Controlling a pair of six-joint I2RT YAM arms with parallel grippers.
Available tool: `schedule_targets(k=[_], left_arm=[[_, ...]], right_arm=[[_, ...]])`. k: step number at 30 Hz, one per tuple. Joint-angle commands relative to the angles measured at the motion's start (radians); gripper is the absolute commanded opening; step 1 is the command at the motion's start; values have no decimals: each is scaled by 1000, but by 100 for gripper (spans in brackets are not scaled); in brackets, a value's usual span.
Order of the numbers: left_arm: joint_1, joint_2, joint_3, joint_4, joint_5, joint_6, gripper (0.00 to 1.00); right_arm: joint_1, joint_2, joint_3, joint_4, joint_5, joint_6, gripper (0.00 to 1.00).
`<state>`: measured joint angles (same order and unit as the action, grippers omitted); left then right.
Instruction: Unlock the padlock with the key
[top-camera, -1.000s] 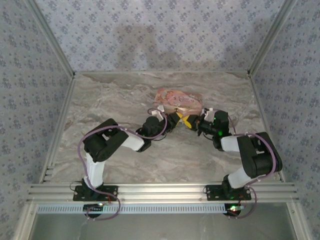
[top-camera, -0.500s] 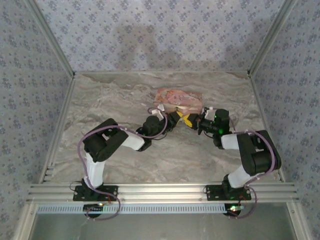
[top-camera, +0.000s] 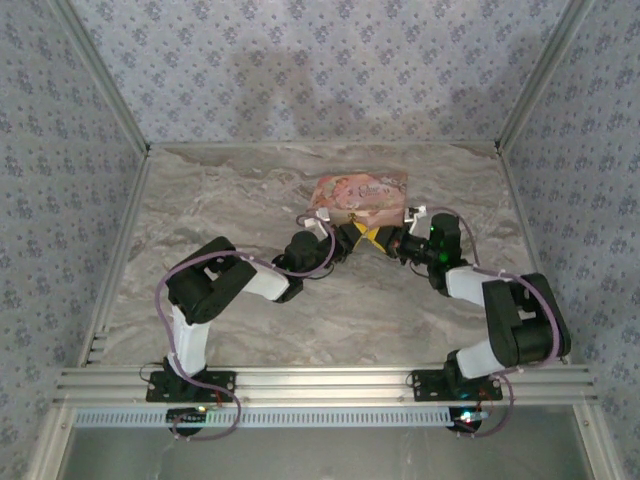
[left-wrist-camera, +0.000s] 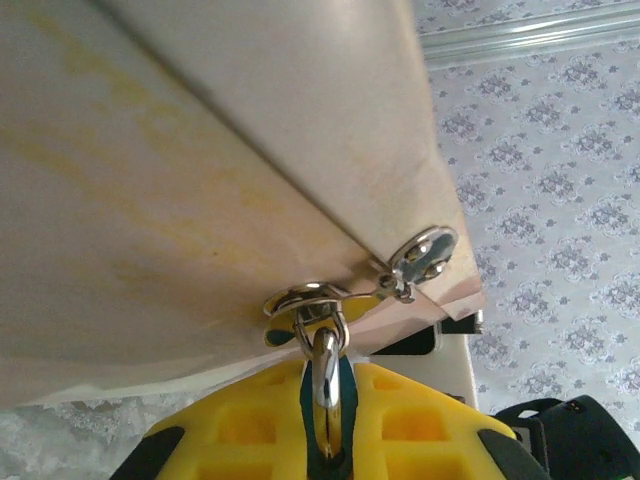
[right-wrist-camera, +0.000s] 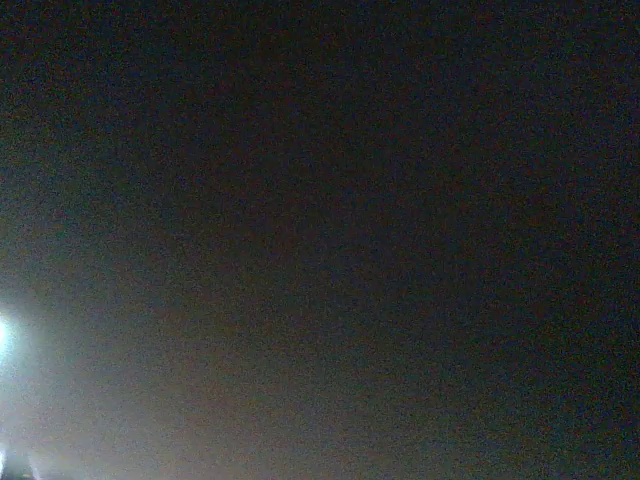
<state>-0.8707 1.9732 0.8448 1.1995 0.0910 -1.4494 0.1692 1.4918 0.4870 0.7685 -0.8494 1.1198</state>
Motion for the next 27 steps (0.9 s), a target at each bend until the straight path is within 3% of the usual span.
schedule_targets(k=[1, 4, 12, 14, 17, 27], left_arm=[[-61, -79, 51, 207, 202, 2, 0], [-69, -70, 59, 207, 204, -2, 0], [-82, -51, 82, 207, 210, -14, 0], [-82, -54, 86, 207, 223, -9, 0], [-80, -64, 75, 207, 210, -9, 0], [-40, -76, -21, 207, 153, 10, 0]], right_arm=[[-6, 90, 5, 196, 60, 206, 0], [20, 149, -1, 312, 86, 367, 0], [84, 195, 5, 401, 153, 495, 0], [79, 187, 14, 339, 156, 453, 0], [67, 148, 19, 194, 159, 347, 17], [10, -60, -99, -55, 131, 134, 38]])
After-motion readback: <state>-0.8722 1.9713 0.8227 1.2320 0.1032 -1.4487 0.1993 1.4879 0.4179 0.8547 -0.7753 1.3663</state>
